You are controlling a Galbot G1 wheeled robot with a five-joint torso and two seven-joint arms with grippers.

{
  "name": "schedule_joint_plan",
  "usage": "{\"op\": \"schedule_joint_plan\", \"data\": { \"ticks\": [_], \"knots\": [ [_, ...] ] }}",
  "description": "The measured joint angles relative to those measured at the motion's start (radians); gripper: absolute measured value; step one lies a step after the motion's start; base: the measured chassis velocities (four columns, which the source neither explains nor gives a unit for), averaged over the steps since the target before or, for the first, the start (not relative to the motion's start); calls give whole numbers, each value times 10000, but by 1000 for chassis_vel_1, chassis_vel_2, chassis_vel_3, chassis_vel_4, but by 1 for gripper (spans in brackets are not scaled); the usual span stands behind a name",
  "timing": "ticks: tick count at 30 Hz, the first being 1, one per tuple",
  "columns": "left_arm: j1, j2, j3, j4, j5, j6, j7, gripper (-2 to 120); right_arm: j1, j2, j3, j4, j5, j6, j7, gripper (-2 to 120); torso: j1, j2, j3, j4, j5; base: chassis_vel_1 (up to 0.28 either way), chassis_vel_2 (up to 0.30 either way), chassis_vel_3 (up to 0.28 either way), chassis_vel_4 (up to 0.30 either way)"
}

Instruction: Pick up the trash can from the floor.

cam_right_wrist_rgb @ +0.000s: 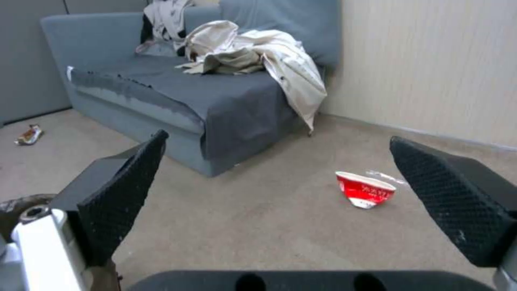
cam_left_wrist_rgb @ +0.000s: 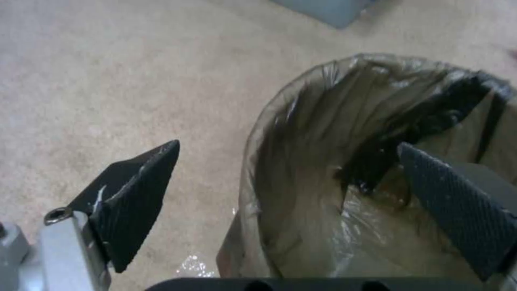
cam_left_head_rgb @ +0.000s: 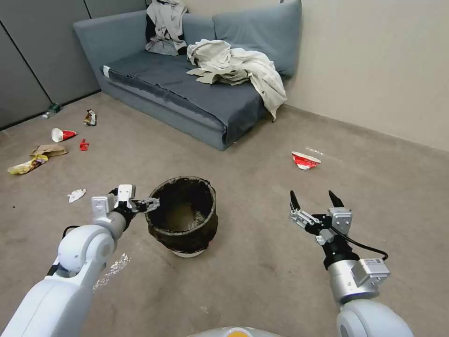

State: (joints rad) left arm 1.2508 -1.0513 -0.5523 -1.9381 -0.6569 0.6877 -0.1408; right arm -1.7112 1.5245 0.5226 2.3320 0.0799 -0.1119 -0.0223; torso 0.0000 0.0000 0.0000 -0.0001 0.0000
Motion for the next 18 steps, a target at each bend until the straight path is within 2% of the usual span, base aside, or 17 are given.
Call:
{"op": "schedule_joint_plan", "data": {
  "ticks": [18],
  "knots": [
    [-1611, 159, 1448, 1879, 323, 251, -239, 100, -157, 132, -105, 25, -185, 212, -44, 100, 0, 0, 0, 1, 1, 0, 0, 0, 0]
  ]
}}
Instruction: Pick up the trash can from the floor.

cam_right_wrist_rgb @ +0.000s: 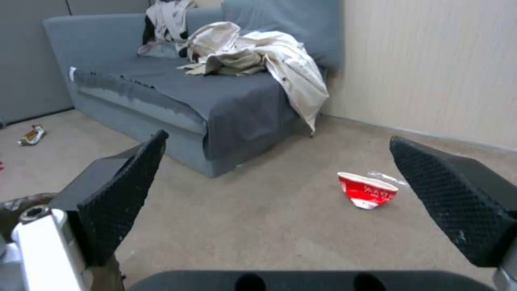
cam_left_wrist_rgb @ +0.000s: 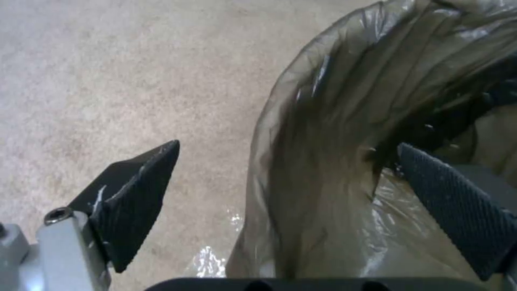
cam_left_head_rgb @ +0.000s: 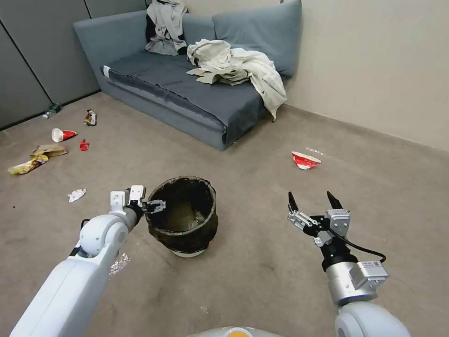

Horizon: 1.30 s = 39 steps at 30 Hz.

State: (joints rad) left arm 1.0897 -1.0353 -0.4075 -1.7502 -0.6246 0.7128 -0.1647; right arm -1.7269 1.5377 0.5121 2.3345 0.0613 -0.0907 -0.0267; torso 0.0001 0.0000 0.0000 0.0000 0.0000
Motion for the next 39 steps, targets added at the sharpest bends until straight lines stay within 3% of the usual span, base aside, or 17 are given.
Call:
{"op": "schedule_joint_plan", "data": {
  "ticks": [15, 23, 34, 37, 39],
  "knots": [
    [-1226, -220, 657, 1523, 29, 226, -135, 100, -24, 77, 28, -108, -52, 68, 0, 100, -1, 0, 0, -1, 0, 0, 0, 0, 0],
    [-1291, -345, 705, 1782, 37, 234, -1, 99, -36, 105, 54, -115, -70, 79, 4, 100, -1, 0, -2, 0, 3, 0, 0, 0, 0],
    [-1114, -345, 825, 1655, 81, 217, -240, 64, -28, 114, 56, -193, -74, 139, 13, 100, -1, 0, -2, 1, 2, 0, 0, 0, 0],
    [-1096, -342, 826, 1635, 80, 217, -255, 61, -26, 110, 55, -198, -75, 144, 14, 100, -1, 0, -2, 1, 2, 0, 0, 0, 0],
    [-1029, -334, 825, 1566, 73, 215, -284, 46, -21, 90, 52, -214, -74, 156, 17, 100, -1, 1, -2, 0, 1, 0, 0, 0, 0]
  ]
}}
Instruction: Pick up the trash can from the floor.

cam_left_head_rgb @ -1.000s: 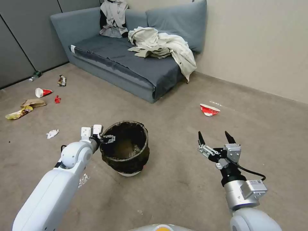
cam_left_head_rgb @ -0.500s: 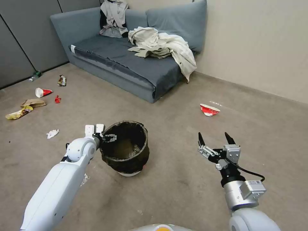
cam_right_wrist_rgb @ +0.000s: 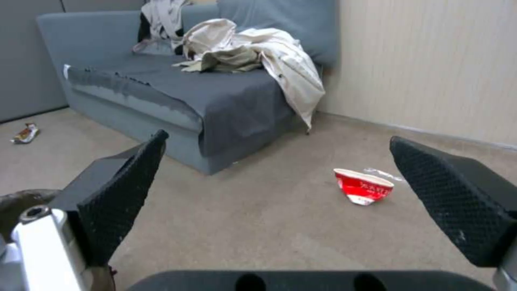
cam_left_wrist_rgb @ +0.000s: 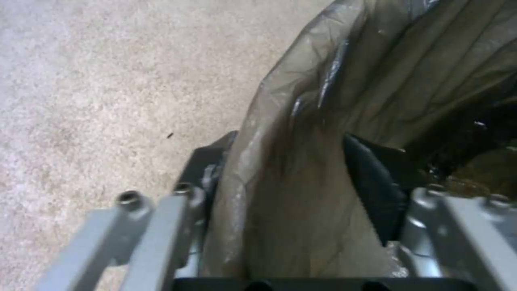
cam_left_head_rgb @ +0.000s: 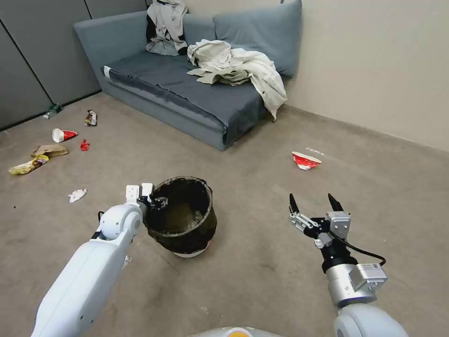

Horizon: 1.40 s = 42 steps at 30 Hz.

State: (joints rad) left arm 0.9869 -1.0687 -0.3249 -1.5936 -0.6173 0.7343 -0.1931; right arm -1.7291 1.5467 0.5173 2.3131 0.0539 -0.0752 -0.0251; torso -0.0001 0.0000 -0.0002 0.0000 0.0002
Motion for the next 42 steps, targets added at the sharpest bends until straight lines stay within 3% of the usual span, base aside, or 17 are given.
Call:
{"op": "schedule_joint_plan", "data": {
  "ticks": [9, 18, 25, 36, 37, 40, 42],
  "knots": [
    [269, 64, -51, -363, -46, -1, -86, 19, 14, -43, -26, -35, 2, 19, 6, 100, 0, 0, 1, 2, -1, 0, 0, 0, 0],
    [568, 129, -125, -784, -170, 0, -252, 15, 31, -67, -45, -65, 6, 61, 6, 100, 0, 0, 1, 1, -4, 0, 0, 0, 0],
    [1124, 198, -436, -1963, -1093, 39, -880, 3, 64, -141, -31, -68, 36, 71, 6, 100, 1, -1, 3, -3, -14, 0, 0, 0, 0],
    [2072, 317, -1458, -4015, -1775, -27, -1074, 1, 199, -146, -38, -89, 81, 76, 14, 100, 1, 0, 3, -3, 0, 0, 0, 0, 0],
    [2234, 342, -1689, -4290, -2025, -360, -1052, 1, 246, -150, -50, -134, 93, 76, 14, 100, 1, -1, 3, -1, -3, 0, 0, 0, 0],
    [2519, 543, -2107, -4606, -2041, -1727, -137, 1, 361, -164, -84, -168, 136, 47, 14, 100, 1, -1, 2, -1, -2, 0, 0, 0, 0],
    [2584, 608, -2180, -4678, -1972, -2030, 119, 1, 382, -172, -84, -174, 149, 37, 15, 100, 1, -1, 2, -1, -2, 0, 0, 0, 0]
  ]
}}
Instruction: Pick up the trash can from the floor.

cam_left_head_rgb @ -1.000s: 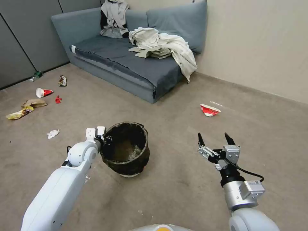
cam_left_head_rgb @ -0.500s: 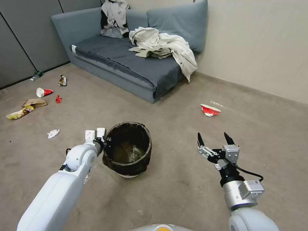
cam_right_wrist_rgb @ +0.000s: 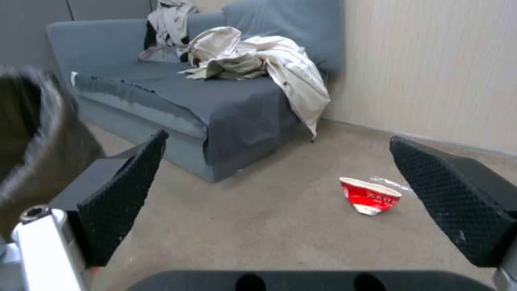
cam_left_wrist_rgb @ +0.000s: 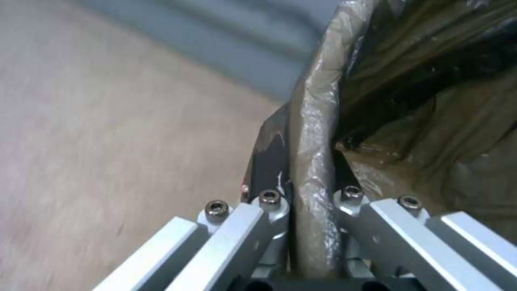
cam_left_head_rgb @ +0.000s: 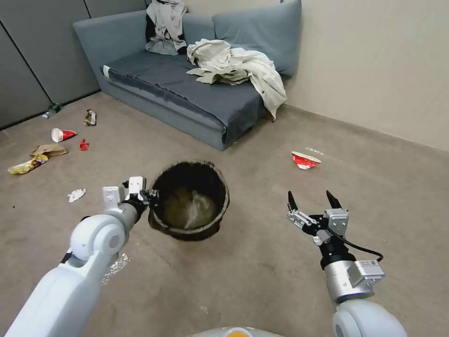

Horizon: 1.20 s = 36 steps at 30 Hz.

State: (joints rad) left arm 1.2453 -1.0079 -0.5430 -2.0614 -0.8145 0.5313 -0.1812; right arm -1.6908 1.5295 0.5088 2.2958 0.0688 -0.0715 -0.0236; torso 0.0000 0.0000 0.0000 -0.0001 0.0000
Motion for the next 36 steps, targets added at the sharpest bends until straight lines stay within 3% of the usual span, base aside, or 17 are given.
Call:
{"op": "schedule_joint_plan", "data": {
  "ticks": [2, 3, 8, 15, 36],
  "knots": [
    [109, 102, -80, -144, 110, -392, 307, 1, 33, -24, 9, -9, 21, -21, 3, 100, 0, 0, 0, 0, -1, 0, 0, 0, 0],
    [340, 175, -154, -710, 242, -610, 343, 1, 63, -49, 42, -14, 40, -39, 9, 100, -1, 0, 0, 1, 0, 0, 0, 0, 0],
    [723, -86, -159, -1594, 783, -572, 34, 1, 120, -8, 62, -43, 42, -51, 17, 100, 0, 0, 0, 1, 2, 0, 0, 0, 0],
    [1624, -1109, -223, -2661, 1597, -324, -101, 1, 131, 116, 110, -55, 15, -54, 31, 100, 0, 0, 0, 2, 1, 0, 0, 0, 0],
    [2072, -1237, -155, -2997, 2312, -483, 100, 1, 99, 393, 153, 37, -199, -71, 66, 100, 0, 0, -1, 1, 0, 0, 0, 0, 0]
  ]
}}
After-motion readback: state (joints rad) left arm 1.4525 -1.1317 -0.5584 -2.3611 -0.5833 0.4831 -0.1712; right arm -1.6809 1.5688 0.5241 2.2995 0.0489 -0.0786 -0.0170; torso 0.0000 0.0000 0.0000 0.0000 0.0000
